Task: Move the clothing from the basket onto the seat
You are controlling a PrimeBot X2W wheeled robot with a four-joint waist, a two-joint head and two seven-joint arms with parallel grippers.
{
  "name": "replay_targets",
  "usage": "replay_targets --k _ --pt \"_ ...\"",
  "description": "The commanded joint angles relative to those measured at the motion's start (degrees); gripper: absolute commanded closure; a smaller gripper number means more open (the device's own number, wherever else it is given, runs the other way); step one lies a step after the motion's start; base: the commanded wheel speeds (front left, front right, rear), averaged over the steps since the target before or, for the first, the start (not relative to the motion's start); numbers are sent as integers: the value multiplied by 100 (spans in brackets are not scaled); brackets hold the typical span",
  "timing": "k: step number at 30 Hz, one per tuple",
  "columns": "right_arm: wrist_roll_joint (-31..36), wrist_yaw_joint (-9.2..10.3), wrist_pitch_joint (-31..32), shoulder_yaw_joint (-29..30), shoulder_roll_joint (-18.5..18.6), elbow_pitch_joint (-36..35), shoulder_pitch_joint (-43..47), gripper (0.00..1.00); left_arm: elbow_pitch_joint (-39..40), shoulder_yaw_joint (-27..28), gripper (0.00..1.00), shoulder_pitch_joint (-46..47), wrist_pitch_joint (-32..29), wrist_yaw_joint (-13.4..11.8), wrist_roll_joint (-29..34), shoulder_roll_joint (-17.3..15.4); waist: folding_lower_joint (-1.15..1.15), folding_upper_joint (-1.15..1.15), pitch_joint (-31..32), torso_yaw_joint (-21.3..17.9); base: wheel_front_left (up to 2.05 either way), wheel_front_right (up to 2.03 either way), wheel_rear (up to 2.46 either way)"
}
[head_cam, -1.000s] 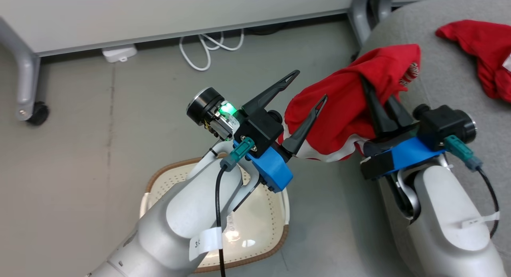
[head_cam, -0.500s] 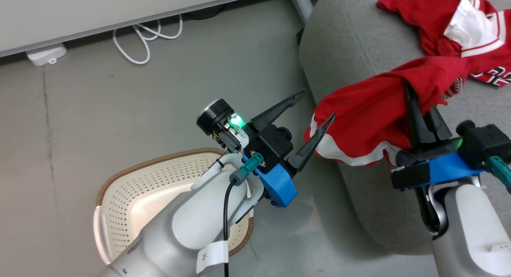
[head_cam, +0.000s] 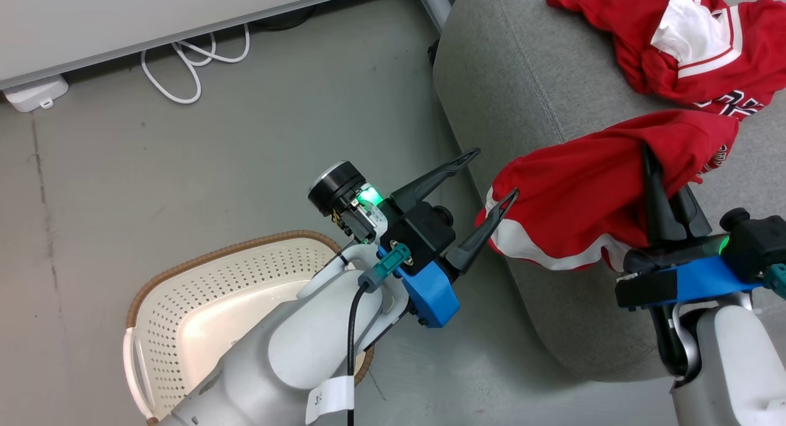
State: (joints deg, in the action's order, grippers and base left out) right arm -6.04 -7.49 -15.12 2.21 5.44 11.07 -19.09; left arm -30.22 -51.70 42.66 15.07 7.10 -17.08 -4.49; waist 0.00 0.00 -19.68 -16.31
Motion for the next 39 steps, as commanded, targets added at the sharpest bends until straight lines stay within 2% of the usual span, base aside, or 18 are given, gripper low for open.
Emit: replay_targets --k 1,7,13,20,25,30,32,36,39 --pt "12 -1 -5 5 16 -41 -34 100 18 35 0 44 15 7 5 -36 0 0 -18 8 0 0 0" --pt "-2 -1 -5 6 90 -174 -477 100 75 80 0 169 15 -31 71 -85 0 0 -223 62 0 0 0" --pt "-2 -1 -5 200 305 -348 -1359 100 139 119 0 413 12 -67 158 -150 0 0 -726 171 0 0 0" --pt "-16 -1 -5 895 783 -524 -2769 100 263 163 0 793 -51 -99 259 -273 0 0 -1602 266 0 0 0" --pt "-67 0 -5 1736 1365 -504 -3750 100 386 152 0 1090 -120 -102 358 -368 0 0 -2204 348 0 0 0" --pt "-59 0 -4 2374 2146 -212 -4228 100 484 143 0 1317 -162 -110 434 -430 0 0 -2591 390 0 0 0" --pt "-82 -1 -3 2652 2317 37 -4265 100 516 141 0 1366 -161 -109 450 -450 0 0 -2702 396 0 0 0" --pt "82 0 -4 2947 2505 549 -4061 100 547 92 0 1416 -167 -105 456 -481 0 0 -2844 417 0 0 0" --pt "221 -1 -4 3104 2385 983 -3872 100 577 74 0 1427 -176 -108 451 -520 0 0 -2907 419 0 0 0"
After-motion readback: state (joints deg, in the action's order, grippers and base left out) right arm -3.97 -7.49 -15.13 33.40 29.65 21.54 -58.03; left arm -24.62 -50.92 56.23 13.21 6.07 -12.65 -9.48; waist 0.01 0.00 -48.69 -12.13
